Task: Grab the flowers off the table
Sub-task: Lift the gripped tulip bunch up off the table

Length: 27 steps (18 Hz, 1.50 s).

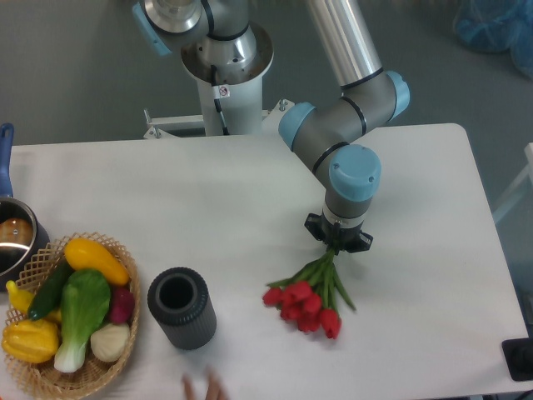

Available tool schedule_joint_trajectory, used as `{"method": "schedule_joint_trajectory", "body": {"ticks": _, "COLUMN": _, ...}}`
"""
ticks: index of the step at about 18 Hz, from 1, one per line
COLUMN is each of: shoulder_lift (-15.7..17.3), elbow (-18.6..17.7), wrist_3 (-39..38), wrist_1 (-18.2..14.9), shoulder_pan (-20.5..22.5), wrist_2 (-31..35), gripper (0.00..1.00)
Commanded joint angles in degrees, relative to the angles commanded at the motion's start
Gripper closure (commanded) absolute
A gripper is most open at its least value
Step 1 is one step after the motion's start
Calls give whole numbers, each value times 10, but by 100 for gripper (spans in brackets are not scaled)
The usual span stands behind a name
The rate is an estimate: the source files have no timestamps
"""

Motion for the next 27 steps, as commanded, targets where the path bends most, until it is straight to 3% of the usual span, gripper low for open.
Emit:
{"method": "schedule_joint_trajectory", "body": {"ticks": 6, "shoulder_lift": 25, "elbow": 15, "wrist_3": 0, "wrist_1": -9, "shoulder_pan": 4, "wrist_2": -2, "gripper": 79}}
{"method": "schedule_joint_trajectory", "body": {"ticks": 10, "shoulder_lift": 67, "elbow": 47, "wrist_3": 3, "wrist_1": -47, "shoulder_pan": 6, "wrist_2": -13, "gripper": 79}}
{"method": "schedule_joint_trajectory", "body": {"ticks": 20, "shoulder_lift": 128, "elbow": 121, "wrist_3": -34, "wrist_1": -47, "shoulder_pan": 13, "wrist_2": -209, "gripper": 78}}
{"method": "schedule_joint_trajectory", "body": {"ticks": 27, "shoulder_lift": 137, "elbow": 148, "wrist_3": -74, "wrist_1": -41, "shoulder_pan": 24, "wrist_2": -319, "gripper": 78}}
